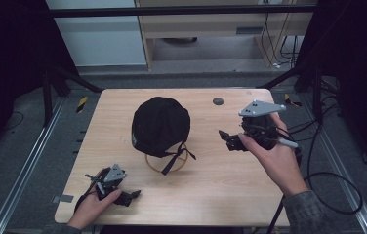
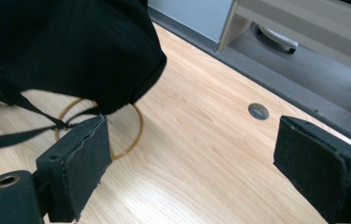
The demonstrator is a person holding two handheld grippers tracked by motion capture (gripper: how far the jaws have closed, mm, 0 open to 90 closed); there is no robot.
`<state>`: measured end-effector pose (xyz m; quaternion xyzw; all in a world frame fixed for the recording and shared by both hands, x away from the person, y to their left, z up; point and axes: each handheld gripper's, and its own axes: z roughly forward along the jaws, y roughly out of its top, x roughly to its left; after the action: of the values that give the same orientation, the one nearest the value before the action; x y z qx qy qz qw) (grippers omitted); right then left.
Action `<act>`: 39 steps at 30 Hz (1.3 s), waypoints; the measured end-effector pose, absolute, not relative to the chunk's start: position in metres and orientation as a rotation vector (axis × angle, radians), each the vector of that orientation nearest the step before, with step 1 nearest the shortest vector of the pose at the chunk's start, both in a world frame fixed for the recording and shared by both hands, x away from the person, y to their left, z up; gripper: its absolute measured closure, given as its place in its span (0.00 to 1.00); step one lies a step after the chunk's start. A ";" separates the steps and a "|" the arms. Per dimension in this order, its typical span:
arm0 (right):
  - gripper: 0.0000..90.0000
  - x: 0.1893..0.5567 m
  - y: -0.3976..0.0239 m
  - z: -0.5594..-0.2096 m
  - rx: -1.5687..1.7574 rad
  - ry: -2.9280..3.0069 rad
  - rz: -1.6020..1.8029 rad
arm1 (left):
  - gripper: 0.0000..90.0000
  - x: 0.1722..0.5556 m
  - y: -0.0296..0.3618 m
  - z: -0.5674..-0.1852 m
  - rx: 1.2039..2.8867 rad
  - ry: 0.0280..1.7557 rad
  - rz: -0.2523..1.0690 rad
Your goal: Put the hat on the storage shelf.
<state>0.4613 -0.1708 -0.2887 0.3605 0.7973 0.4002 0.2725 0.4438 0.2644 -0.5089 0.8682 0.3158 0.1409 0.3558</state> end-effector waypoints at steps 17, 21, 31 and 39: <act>0.10 0.452 -0.186 -0.333 1.016 2.150 1.039 | 0.00 0.443 0.264 -0.509 2.240 0.820 0.365; 0.12 0.450 -0.192 -0.347 1.047 2.154 1.028 | 0.00 0.443 0.264 -0.509 2.240 0.820 0.365; 0.12 0.450 -0.200 -0.392 1.137 2.171 1.038 | 0.00 0.443 0.264 -0.509 2.240 0.820 0.366; 0.13 0.452 -0.194 -0.429 1.201 2.196 1.069 | 0.00 0.443 0.264 -0.509 2.241 0.821 0.367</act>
<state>0.4523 -0.1941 -0.4287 0.4317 0.7891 0.3841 0.2084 0.4433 0.2642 -0.5089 0.8674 0.3179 0.1419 0.3556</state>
